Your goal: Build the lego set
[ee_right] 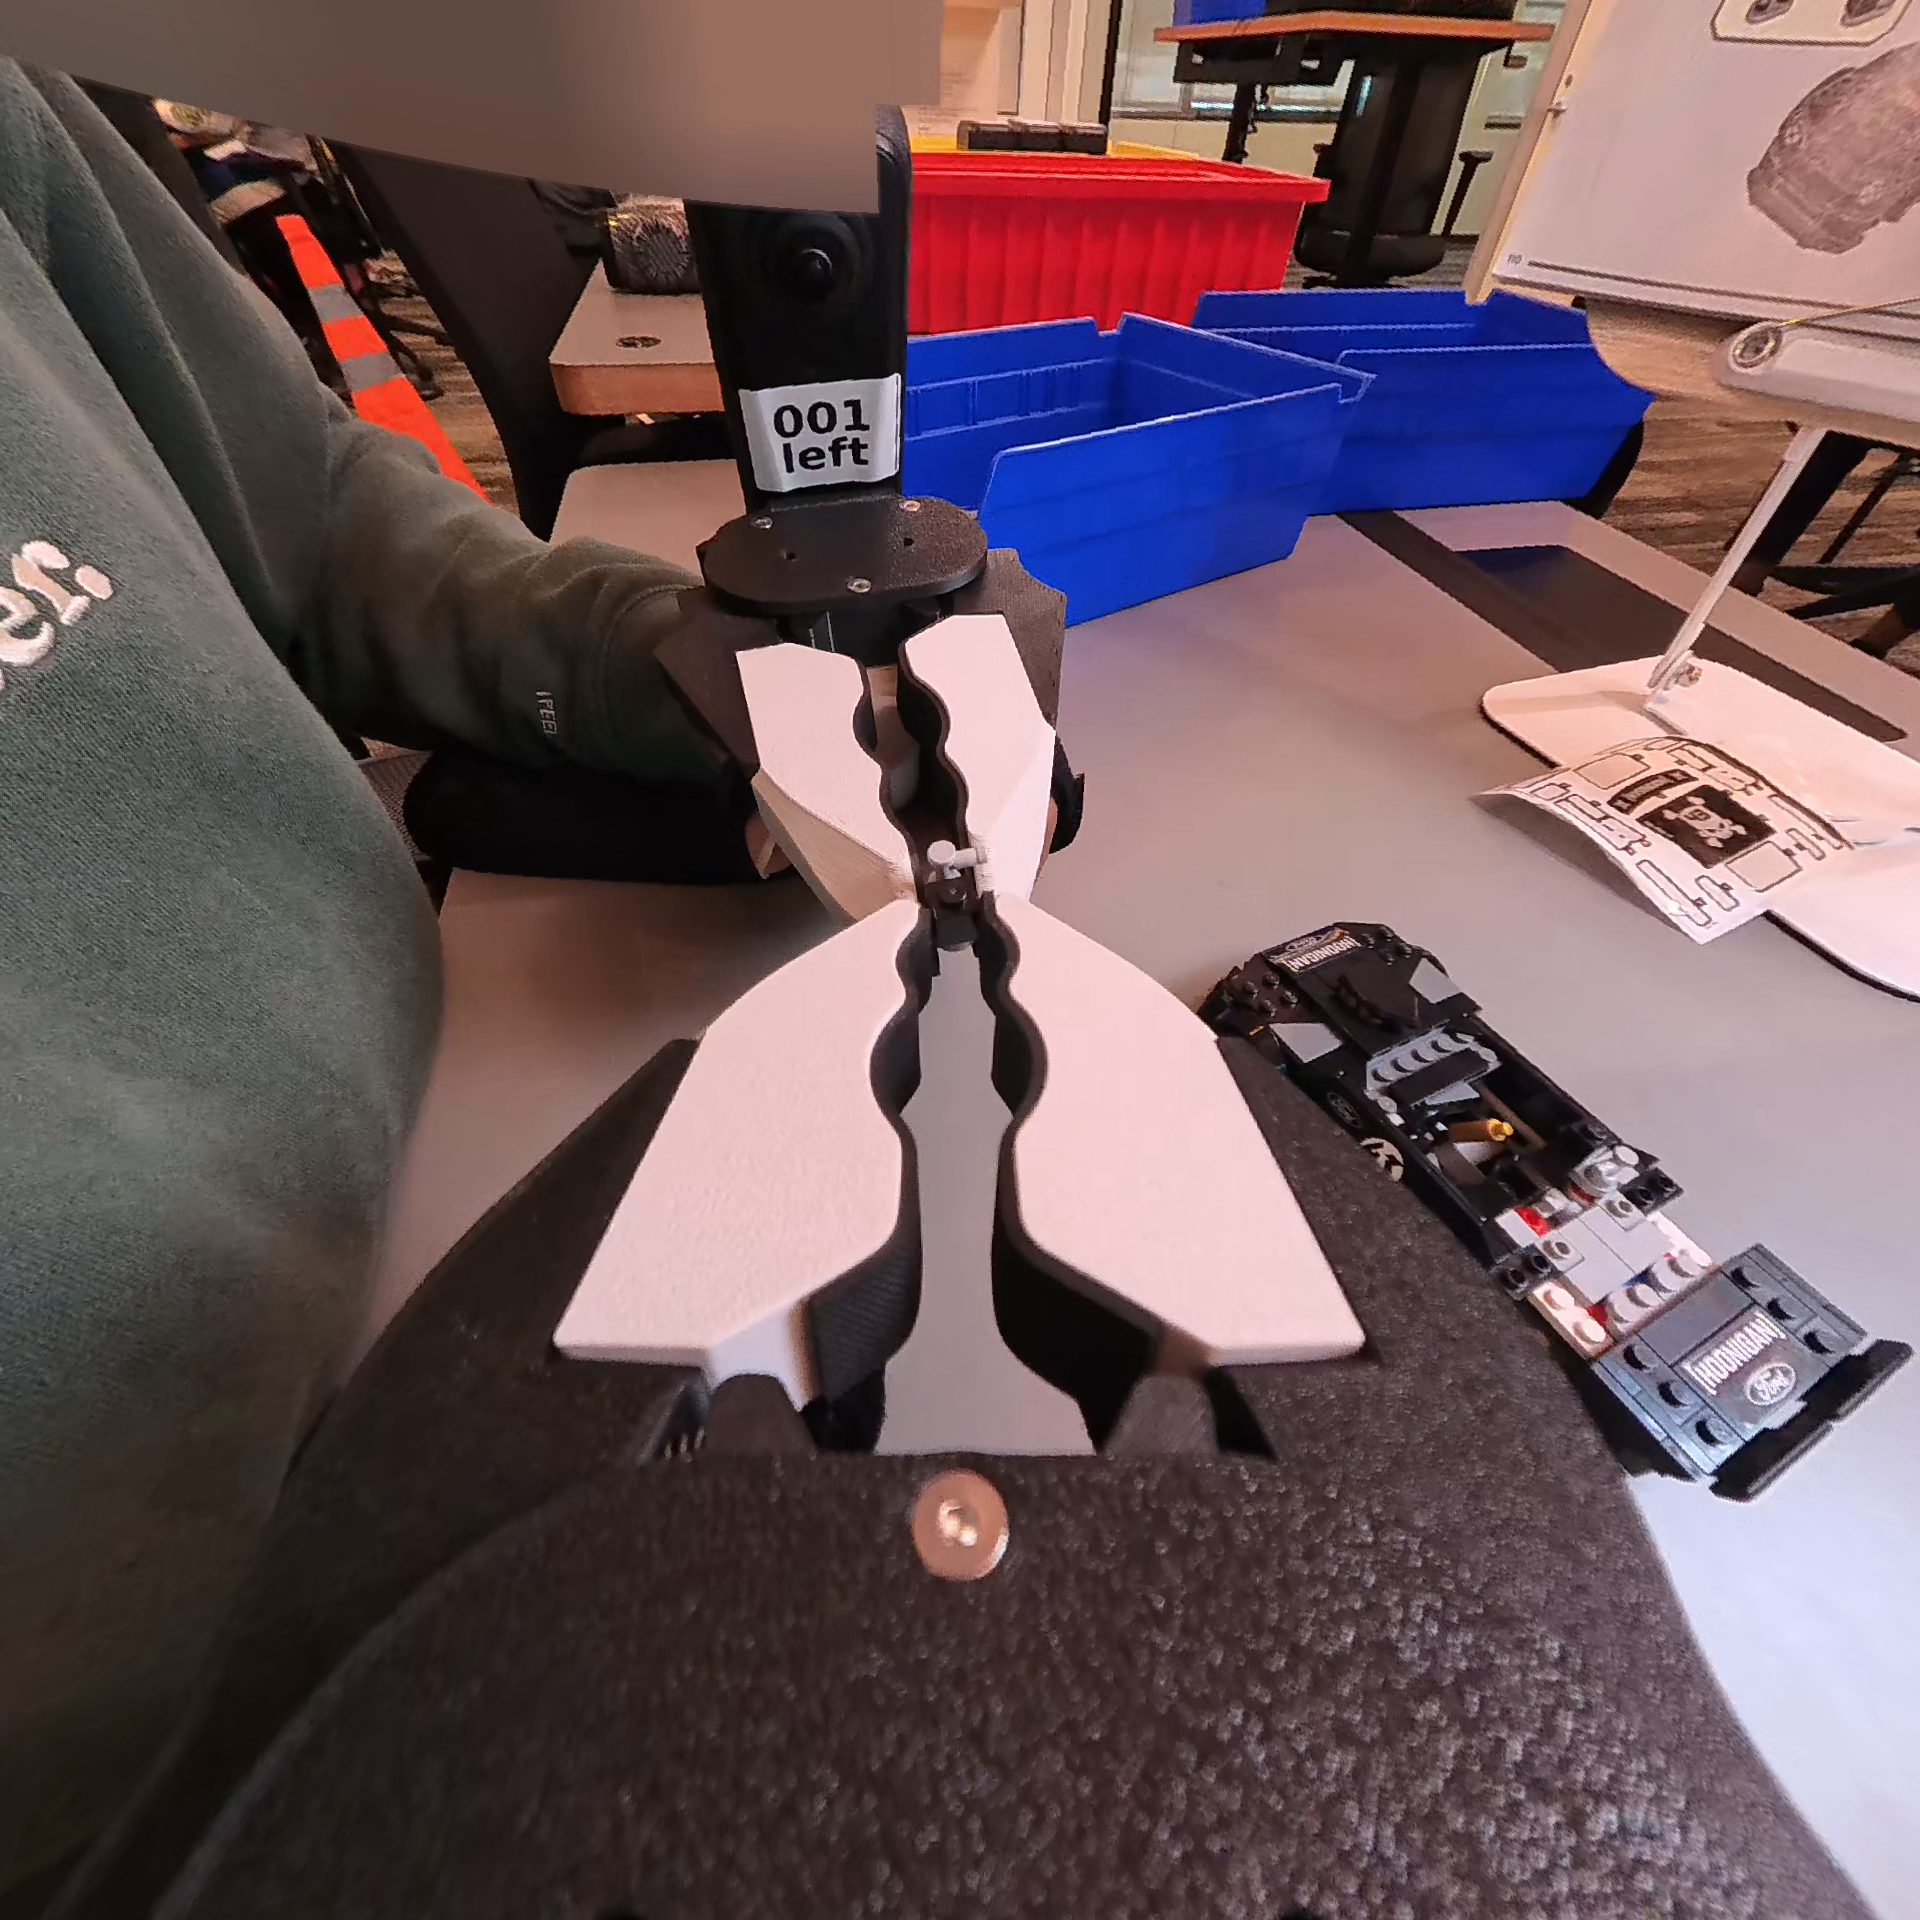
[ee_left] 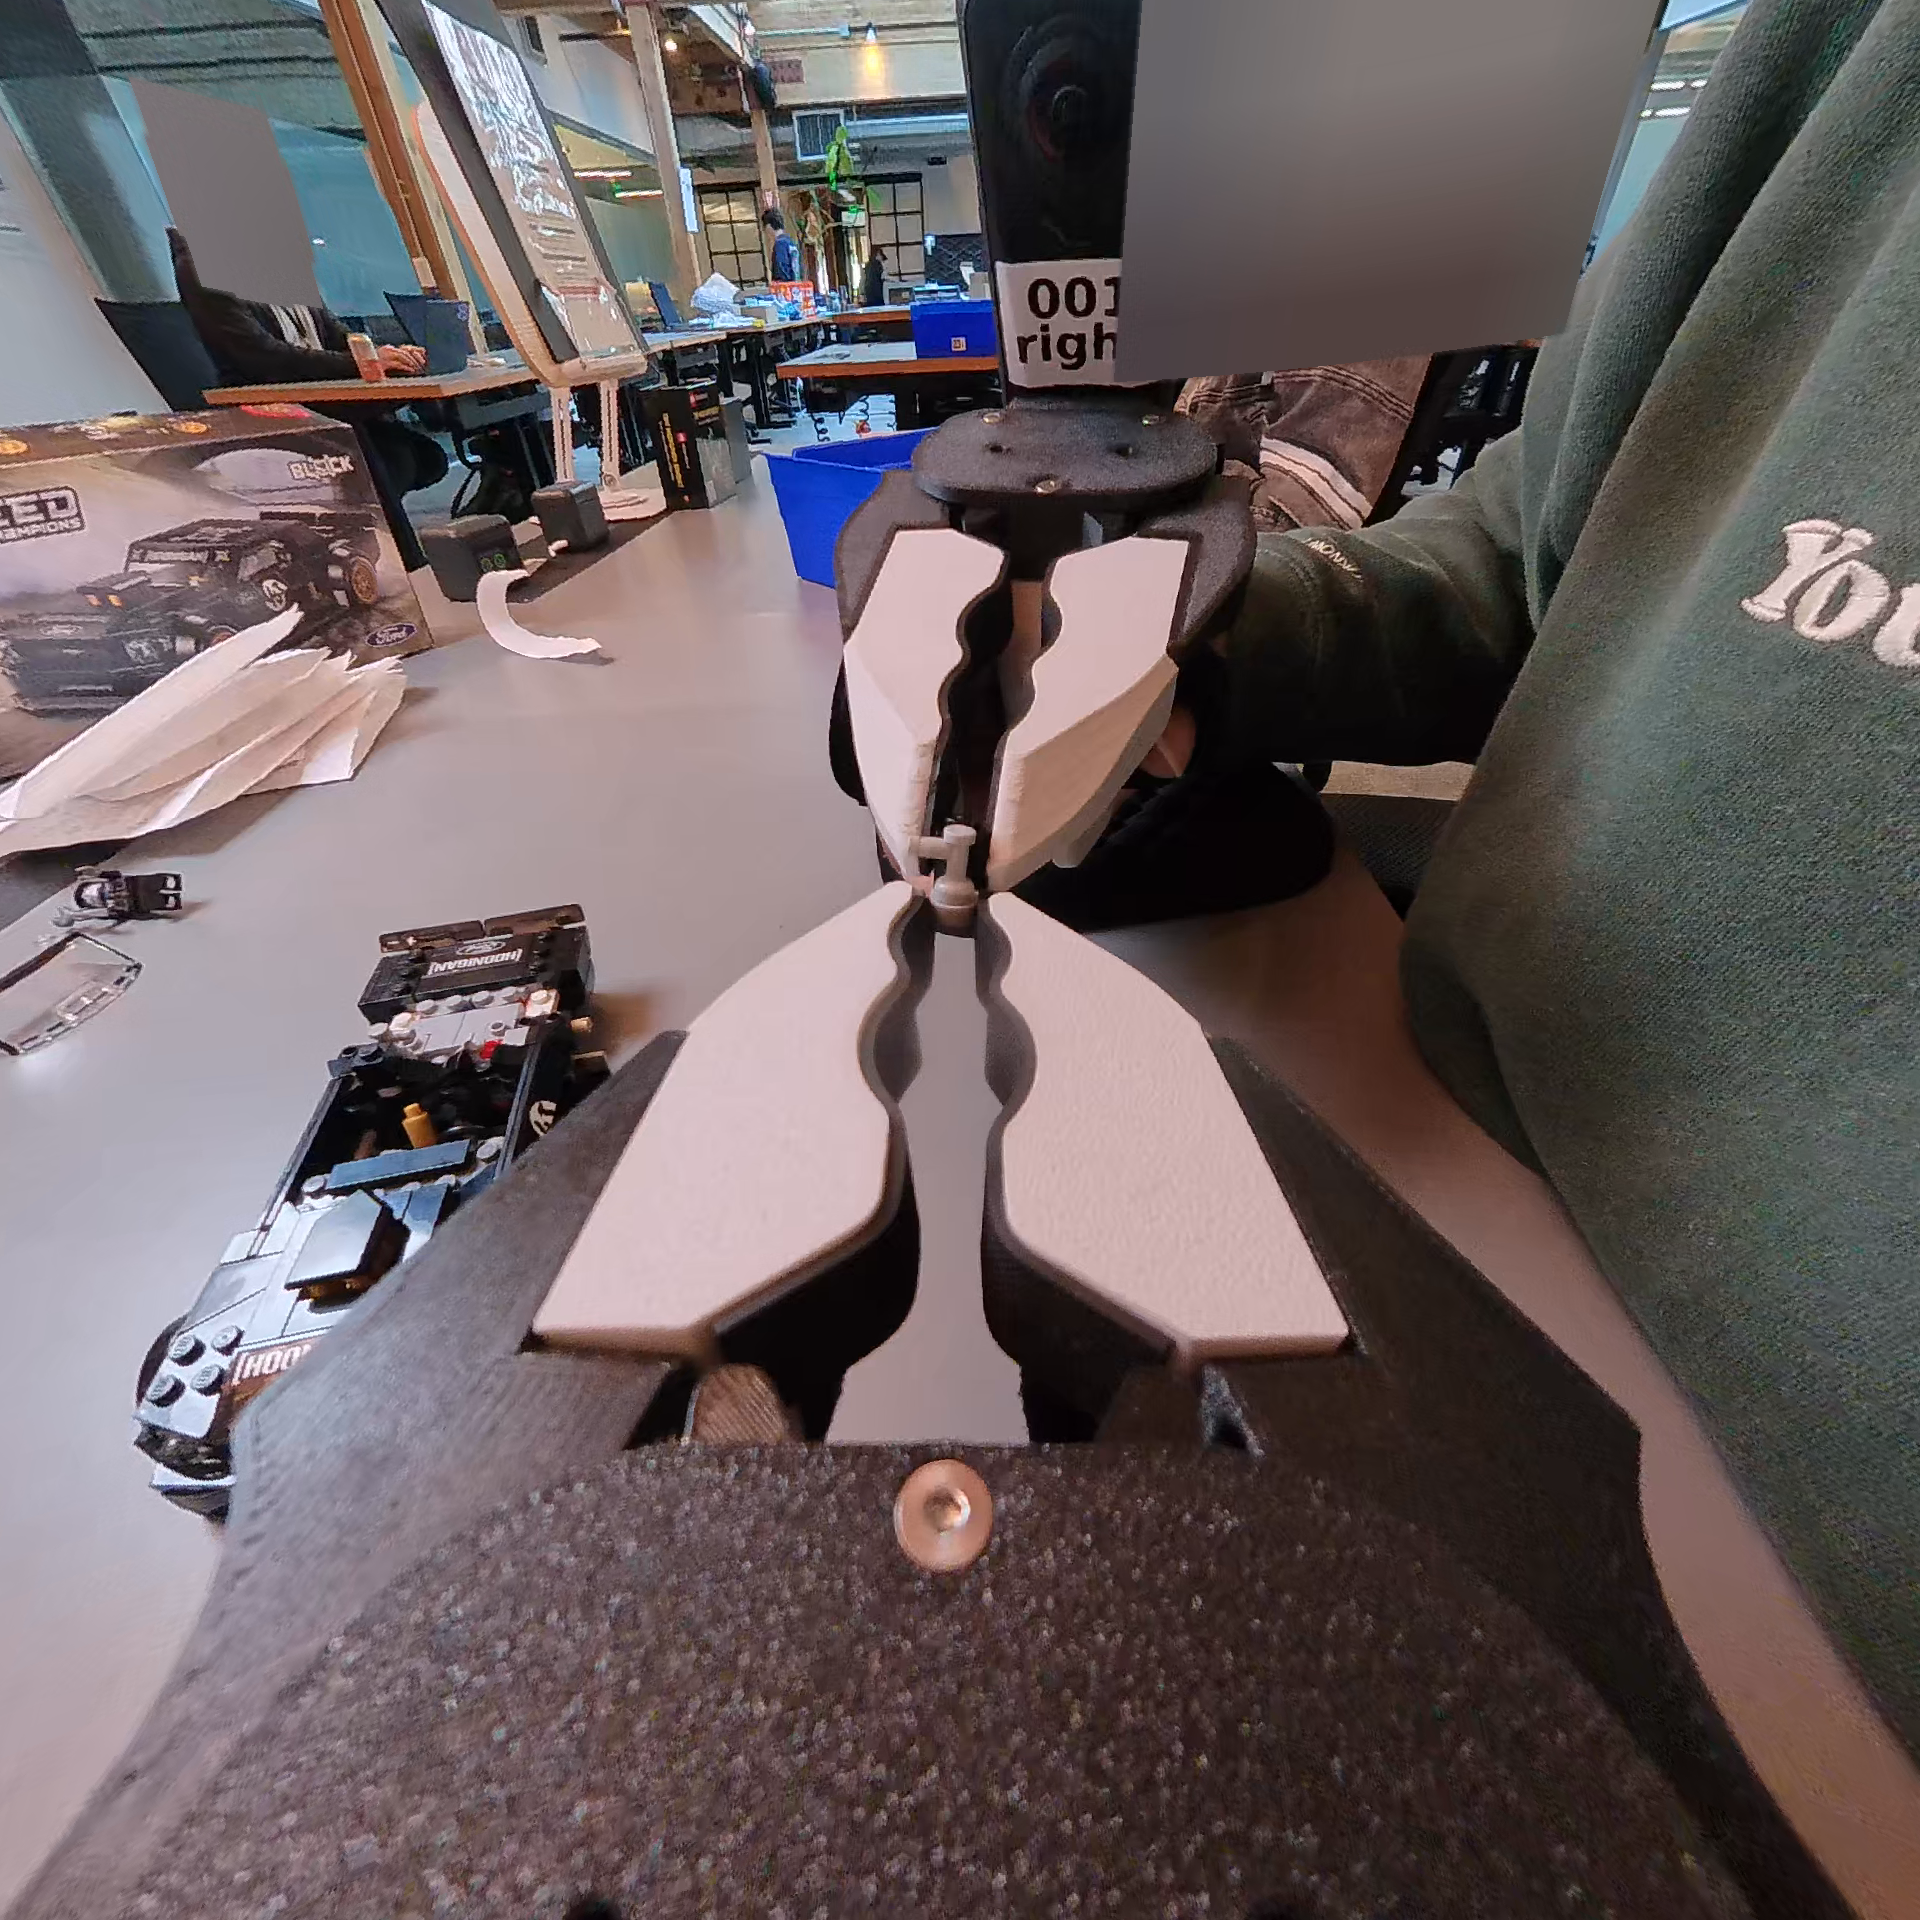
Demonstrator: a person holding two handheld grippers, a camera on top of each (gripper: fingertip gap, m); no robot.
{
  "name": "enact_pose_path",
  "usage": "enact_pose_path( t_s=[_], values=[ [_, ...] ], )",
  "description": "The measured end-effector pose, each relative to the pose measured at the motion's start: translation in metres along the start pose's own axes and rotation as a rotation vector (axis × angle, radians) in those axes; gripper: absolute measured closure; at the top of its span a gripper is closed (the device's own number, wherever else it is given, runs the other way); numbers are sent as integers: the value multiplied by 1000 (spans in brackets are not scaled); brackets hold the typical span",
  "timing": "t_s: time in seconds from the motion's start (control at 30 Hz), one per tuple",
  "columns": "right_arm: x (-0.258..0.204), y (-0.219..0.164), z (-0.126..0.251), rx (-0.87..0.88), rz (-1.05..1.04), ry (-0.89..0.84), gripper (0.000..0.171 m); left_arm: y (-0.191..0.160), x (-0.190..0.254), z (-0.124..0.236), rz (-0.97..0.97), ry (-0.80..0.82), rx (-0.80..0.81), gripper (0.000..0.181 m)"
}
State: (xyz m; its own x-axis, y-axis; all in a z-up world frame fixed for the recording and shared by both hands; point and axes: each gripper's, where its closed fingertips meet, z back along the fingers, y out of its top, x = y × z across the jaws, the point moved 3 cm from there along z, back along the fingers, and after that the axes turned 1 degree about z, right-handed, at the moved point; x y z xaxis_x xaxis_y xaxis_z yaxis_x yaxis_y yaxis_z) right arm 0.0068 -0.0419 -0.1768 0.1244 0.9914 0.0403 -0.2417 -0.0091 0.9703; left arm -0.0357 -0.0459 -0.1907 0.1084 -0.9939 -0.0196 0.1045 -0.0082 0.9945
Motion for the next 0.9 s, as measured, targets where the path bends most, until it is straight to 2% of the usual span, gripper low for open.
enact_pose_path(
  t_s=[0.23,0.33,0.6,0.7,0.9],
  values=[
    [2,-3,1,-29,-20,2,161,-3,-2,-3,-15,17,-24,173],
    [2,-2,1,-43,-26,4,155,-6,-5,-3,-38,49,-48,173],
    [5,-4,1,-98,47,-3,162,-8,-6,-2,-7,41,-61,172],
    [16,-12,10,-183,83,27,162,-8,-16,3,22,80,-66,163],
    [35,-66,10,-454,95,172,162,-14,-40,20,31,220,-119,170]
  ],
)
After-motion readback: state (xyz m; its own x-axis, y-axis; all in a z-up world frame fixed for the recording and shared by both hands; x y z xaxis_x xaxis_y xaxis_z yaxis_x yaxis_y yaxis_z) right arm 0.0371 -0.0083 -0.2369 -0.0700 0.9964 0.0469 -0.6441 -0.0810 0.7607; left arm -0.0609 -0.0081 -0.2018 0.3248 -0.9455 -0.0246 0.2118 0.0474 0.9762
